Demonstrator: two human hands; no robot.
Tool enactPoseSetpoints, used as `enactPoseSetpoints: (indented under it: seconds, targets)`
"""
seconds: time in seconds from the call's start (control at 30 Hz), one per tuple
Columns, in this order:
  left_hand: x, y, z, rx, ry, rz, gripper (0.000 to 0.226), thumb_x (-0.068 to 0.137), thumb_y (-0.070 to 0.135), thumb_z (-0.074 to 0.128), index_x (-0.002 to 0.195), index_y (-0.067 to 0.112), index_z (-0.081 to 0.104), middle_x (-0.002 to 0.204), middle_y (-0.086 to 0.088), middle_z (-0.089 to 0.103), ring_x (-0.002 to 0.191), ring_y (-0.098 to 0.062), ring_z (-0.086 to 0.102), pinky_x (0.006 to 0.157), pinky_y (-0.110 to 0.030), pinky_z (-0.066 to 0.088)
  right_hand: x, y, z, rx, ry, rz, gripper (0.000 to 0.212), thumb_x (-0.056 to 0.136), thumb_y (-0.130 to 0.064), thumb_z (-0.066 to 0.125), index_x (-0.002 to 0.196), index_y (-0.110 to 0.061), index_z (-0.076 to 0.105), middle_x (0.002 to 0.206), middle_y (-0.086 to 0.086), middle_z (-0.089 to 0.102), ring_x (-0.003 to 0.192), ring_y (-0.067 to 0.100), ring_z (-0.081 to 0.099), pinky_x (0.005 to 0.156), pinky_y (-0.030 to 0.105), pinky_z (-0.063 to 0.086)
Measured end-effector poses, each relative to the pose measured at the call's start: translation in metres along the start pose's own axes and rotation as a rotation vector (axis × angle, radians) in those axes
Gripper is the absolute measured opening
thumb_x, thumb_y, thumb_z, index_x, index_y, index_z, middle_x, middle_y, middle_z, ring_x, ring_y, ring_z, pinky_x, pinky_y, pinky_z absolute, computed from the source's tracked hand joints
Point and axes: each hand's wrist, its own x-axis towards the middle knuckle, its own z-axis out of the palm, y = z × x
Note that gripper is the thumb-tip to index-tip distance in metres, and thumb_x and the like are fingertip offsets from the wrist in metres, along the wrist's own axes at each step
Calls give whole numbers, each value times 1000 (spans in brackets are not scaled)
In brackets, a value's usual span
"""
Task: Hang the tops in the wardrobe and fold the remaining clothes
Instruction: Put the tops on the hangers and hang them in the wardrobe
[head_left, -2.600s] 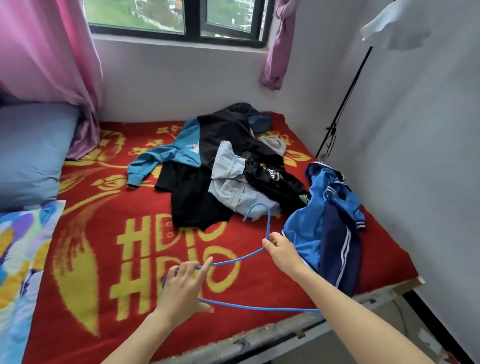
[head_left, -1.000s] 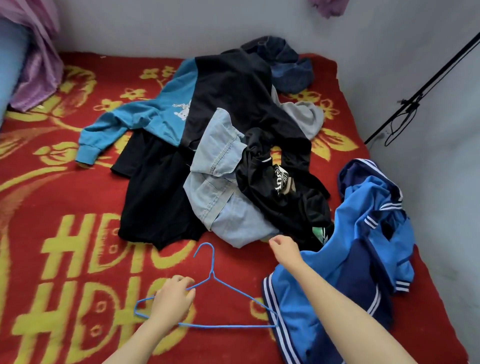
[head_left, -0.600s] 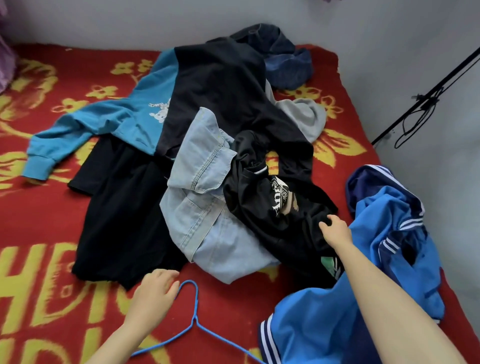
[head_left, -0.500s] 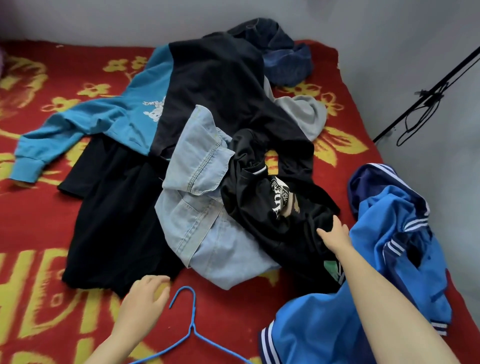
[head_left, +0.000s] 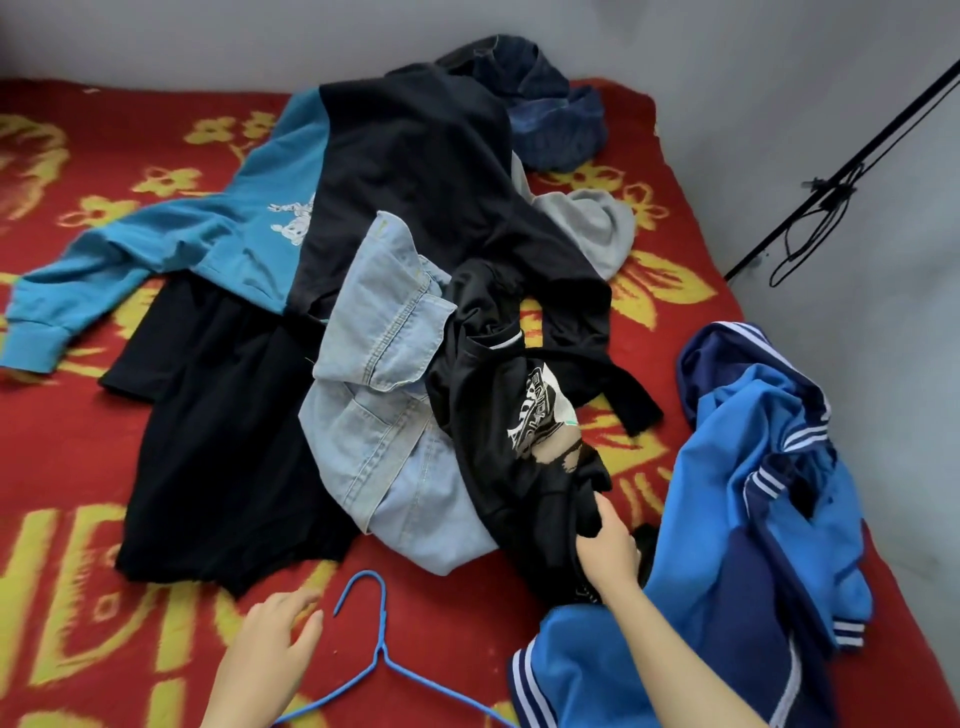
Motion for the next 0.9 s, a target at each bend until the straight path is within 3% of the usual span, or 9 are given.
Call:
enactPoseSetpoints:
  seconds: [0.13, 0.27, 0.33, 0.43, 0.53, 0.63, 0.73, 0.8, 0.9]
  targets:
    - [-17, 7, -9, 0, 4, 16, 17, 88, 13, 62, 99, 26, 60, 94, 3, 57, 97, -20, 52, 80, -28, 34, -49, -12, 4, -129, 62, -178, 48, 84, -21, 53, 128, -37, 49, 96, -3, 70, 100, 27, 57, 80, 28, 29]
    - [-34, 19, -17, -147, 29, -11, 18, 90, 12, 60, 106, 16, 64, 98, -3, 60, 100, -22, 55, 79, -28, 34, -106, -35, 8, -118, 189, -525, 49, 56, -14, 63, 104, -25, 66, 60, -1, 63, 61, 24, 63, 59, 31, 35]
    - [-47, 31, -26, -401, -4, -157, 24, 93, 18, 57, 116, 14, 58, 106, -7, 57, 101, -21, 53, 81, -30, 34, -139, -51, 12, -108, 238, -701, 52, 45, -16, 65, 96, -25, 66, 54, -6, 57, 51, 17, 57, 58, 24, 34]
    - [-70, 43, -41, -796, -129, -458, 42, 94, 41, 50, 131, 23, 45, 127, -11, 48, 112, -30, 50, 91, -42, 38, -195, -68, 18, -65, 186, -884, 58, 44, -21, 66, 101, -30, 56, 58, -10, 56, 55, 10, 53, 60, 23, 27]
    - [-86, 39, -47, -1132, -309, -581, 44, 88, 54, 49, 108, 16, 59, 105, -12, 60, 96, -30, 60, 81, -40, 48, -247, -73, 26, -49, 110, -1053, 60, 46, -25, 65, 104, -34, 52, 60, -12, 53, 60, 6, 47, 61, 22, 27]
    - [-115, 20, -58, -1339, -385, -608, 35, 83, 36, 55, 83, 3, 66, 70, -16, 66, 60, -26, 65, 53, -31, 53, -298, -71, 26, -117, -13, -1148, 55, 50, -28, 64, 103, -34, 52, 62, -12, 52, 60, 7, 47, 61, 23, 24]
    - [-137, -9, -69, -1259, -227, -624, 19, 88, 7, 53, 100, -7, 60, 73, -21, 65, 53, -29, 65, 46, -35, 55, -324, -67, 24, -192, -51, -1190, 51, 52, -28, 59, 102, -35, 54, 62, -13, 53, 59, 7, 50, 62, 22, 22]
    - [-147, -27, -86, -1154, -20, -521, 25, 80, -14, 53, 104, -10, 59, 72, -17, 65, 52, -25, 63, 50, -32, 54, -337, -69, 24, -227, -59, -1224, 55, 48, -27, 61, 102, -34, 52, 63, -14, 54, 59, 6, 51, 63, 22, 22]
    - [-162, -31, -127, -1060, 198, -302, 28, 78, -22, 52, 100, -7, 61, 69, -5, 64, 60, -19, 59, 57, -24, 49, -358, -89, 31, -200, 18, -1247, 60, 47, -26, 66, 104, -30, 49, 69, -15, 59, 63, 6, 52, 64, 21, 26]
